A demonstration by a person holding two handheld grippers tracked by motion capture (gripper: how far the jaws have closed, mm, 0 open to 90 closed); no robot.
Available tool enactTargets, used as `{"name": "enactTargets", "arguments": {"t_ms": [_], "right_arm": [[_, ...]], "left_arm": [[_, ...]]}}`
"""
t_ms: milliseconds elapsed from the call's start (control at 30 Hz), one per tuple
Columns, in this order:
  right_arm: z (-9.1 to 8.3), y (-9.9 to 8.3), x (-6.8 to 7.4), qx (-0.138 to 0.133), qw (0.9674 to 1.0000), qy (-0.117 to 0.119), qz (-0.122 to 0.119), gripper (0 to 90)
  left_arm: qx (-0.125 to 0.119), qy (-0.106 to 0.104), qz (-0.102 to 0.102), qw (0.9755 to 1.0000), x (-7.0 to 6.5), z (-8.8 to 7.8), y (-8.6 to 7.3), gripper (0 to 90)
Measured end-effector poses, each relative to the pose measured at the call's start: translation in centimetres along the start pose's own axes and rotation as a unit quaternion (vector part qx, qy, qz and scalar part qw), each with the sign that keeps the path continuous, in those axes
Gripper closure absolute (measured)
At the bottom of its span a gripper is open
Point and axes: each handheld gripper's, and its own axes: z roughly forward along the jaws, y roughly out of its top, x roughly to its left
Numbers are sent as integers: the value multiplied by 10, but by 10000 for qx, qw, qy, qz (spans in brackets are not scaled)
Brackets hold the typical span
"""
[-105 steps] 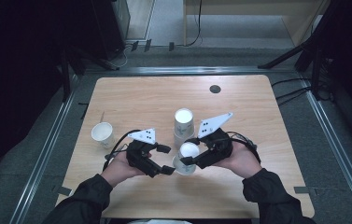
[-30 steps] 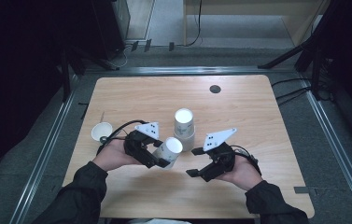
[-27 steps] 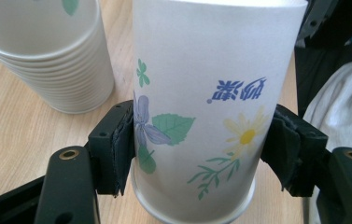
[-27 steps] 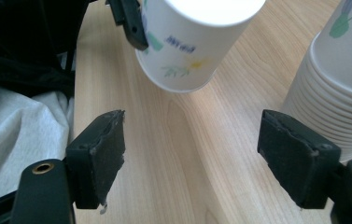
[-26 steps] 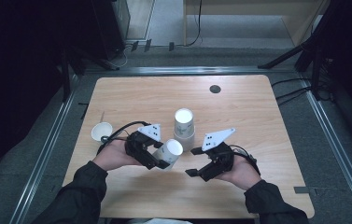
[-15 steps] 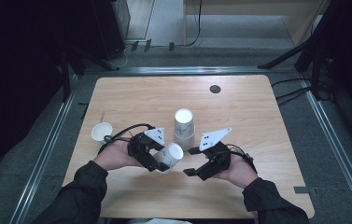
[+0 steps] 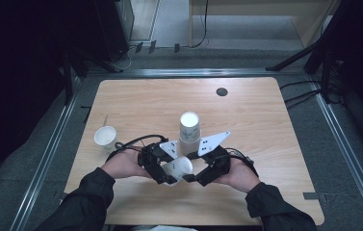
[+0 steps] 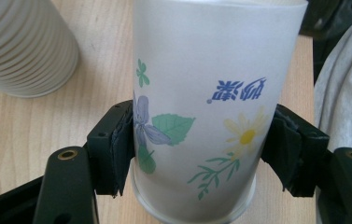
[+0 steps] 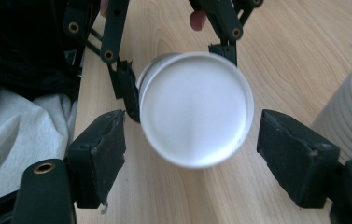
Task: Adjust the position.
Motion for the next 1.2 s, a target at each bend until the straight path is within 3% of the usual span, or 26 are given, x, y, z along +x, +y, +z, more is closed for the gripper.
{"name": "enactTargets", "arguments": {"t_ms": [233, 633, 767, 900, 1200], "right_arm": [[10, 3, 1, 191, 9997, 43, -139, 258], [12, 3, 0, 349, 9992, 160, -134, 357], [9, 5, 0, 295, 9993, 149, -154, 357], [3, 6, -1, 235, 9996, 126, -119, 357], [-11, 7, -2, 16, 10000, 53, -44, 357]], "left_arm": [[16, 0, 132, 9999, -4, 2, 1, 308], [-34, 9, 132, 9999, -5, 3, 1, 298], [-207, -49, 68, 9998, -3, 0, -2, 262], [-392, 121, 38, 9992, -3, -4, -2, 130], [-820, 175, -72, 9965, 1, -17, -7, 125]]}}
